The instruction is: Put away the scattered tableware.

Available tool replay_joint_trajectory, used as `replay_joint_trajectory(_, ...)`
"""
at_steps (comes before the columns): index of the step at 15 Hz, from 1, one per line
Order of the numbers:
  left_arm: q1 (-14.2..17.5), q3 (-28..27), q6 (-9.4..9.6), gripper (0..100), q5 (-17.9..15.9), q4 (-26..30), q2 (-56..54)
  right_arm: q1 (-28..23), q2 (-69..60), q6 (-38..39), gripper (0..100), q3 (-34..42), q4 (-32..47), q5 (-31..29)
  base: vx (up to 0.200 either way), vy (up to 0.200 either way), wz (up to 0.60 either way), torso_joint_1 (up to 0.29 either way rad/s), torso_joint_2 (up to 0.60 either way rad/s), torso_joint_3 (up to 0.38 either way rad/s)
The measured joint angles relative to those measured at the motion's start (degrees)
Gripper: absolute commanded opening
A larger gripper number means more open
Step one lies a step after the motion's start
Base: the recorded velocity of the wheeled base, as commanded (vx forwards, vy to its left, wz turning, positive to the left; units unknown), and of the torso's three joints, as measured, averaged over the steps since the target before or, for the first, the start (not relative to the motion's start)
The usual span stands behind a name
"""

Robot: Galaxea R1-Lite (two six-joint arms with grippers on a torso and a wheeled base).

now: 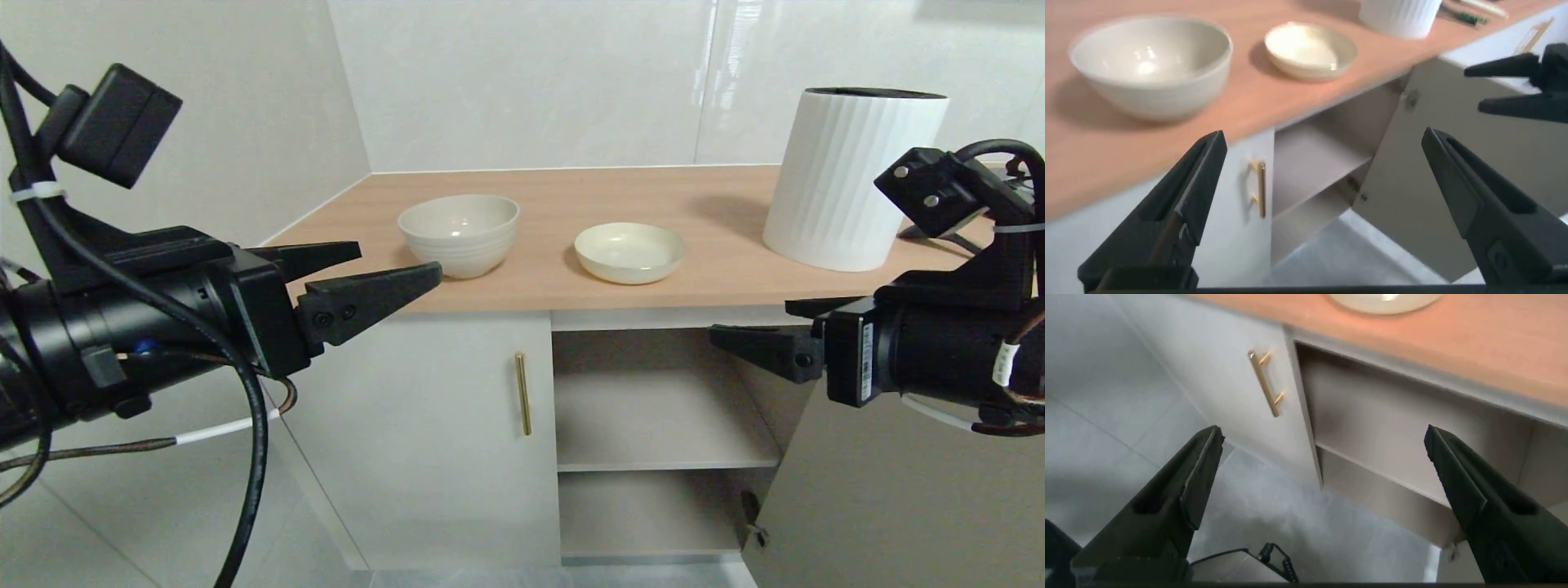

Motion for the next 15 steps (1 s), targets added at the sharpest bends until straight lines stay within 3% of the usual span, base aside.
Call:
replay_joint_trajectory(5,0.33,-0.22,-0.13,100,0.06,0.13,0.56,0.01,0.44,0.07,100,-0.02,-0.02,0.00,0.000,0.000,0.00,0.151,-0.46,-0.322)
replay_joint_trajectory(9,3.75,-3.61,-0.22,100,0.06,4.38,2.46,-1.48,2.76,0.20,100,-0.41,-1.06,-0.04,0.000,0.000,0.00,0.178,-0.48,-0.312)
replay_joint_trajectory(13,9.70,-14.69,-1.50,100,0.09,12.48,10.40,-6.86,10.62,0.13,100,-7.33,-3.69,-0.09,0.000,0.000,0.00,0.091,-0.24,-0.148)
replay_joint_trajectory(15,12.68,-20.02,-2.29,100,0.11,18.91,15.14,-9.69,15.91,0.16,100,-16.26,2.01,-0.39,0.000,0.000,0.00,0.000,0.00,0.000)
